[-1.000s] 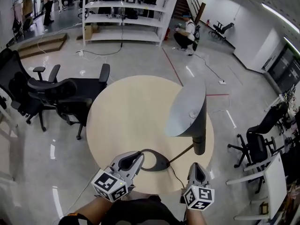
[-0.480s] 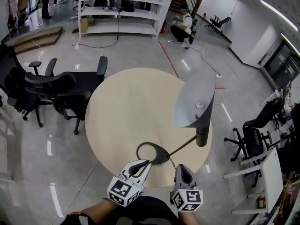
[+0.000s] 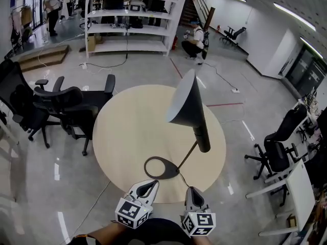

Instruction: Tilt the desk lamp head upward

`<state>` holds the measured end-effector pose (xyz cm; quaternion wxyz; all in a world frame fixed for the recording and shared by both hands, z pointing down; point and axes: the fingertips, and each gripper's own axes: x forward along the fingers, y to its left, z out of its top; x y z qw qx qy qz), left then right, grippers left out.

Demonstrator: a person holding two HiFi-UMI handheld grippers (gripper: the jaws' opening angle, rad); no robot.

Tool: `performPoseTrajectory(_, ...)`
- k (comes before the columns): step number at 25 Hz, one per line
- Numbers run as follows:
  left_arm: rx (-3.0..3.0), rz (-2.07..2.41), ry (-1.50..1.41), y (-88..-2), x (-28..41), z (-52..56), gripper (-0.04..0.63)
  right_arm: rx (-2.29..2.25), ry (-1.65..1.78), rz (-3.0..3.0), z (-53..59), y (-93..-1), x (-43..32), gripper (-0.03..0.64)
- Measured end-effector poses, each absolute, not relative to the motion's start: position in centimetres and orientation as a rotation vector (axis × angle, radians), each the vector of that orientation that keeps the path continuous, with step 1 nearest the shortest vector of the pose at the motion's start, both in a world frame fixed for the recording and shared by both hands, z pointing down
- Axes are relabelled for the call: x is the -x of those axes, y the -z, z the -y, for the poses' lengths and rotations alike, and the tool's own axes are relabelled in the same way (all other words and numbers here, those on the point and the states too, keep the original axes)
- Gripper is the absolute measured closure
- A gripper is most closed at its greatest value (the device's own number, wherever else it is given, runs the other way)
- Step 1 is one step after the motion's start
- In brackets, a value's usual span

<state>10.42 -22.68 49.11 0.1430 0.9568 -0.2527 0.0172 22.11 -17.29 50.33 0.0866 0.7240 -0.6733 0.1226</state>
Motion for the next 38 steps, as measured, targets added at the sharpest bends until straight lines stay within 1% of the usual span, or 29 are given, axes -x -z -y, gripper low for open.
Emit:
performPoseTrajectory(9, -2.758, 0.827, -0.112, -48.9, -12.8, 10.1, 0.548, -2.158, -0.371, 2.081, 5.8, -49.9, -25.0, 0.606)
performPoseTrajectory(16, -2.685, 0.979, -0.224, -51.5, -11.0, 1.1, 0.548, -2.086, -0.445, 2.183, -1.9, -51.5, -24.3, 0.606)
performPoseTrajectory(21, -2.65, 1.075, -0.32, -52.5, -9.5, -2.2, 0.548, -2.049, -0.484, 2.263, -4.3, -52.9, -23.9, 0.607)
performPoseTrajectory(29, -2.712, 1.122, -0.338, -51.3, -9.4, -4.9, 0.548, -2.035, -0.459, 2.312, -6.5, -52.3, -23.9, 0.607)
performPoseTrajectory(33, -2.734, 1.118, -0.33, -50.6, -7.7, -6.1, 0.548, -2.035, -0.437, 2.316, -7.6, -51.4, -22.1, 0.607)
performPoseTrajectory(38, -2.728, 1.157, -0.269, -49.9, -1.6, -7.1, 0.548, -1.992, -0.404, 2.332, -8.3, -50.6, -16.0, 0.606)
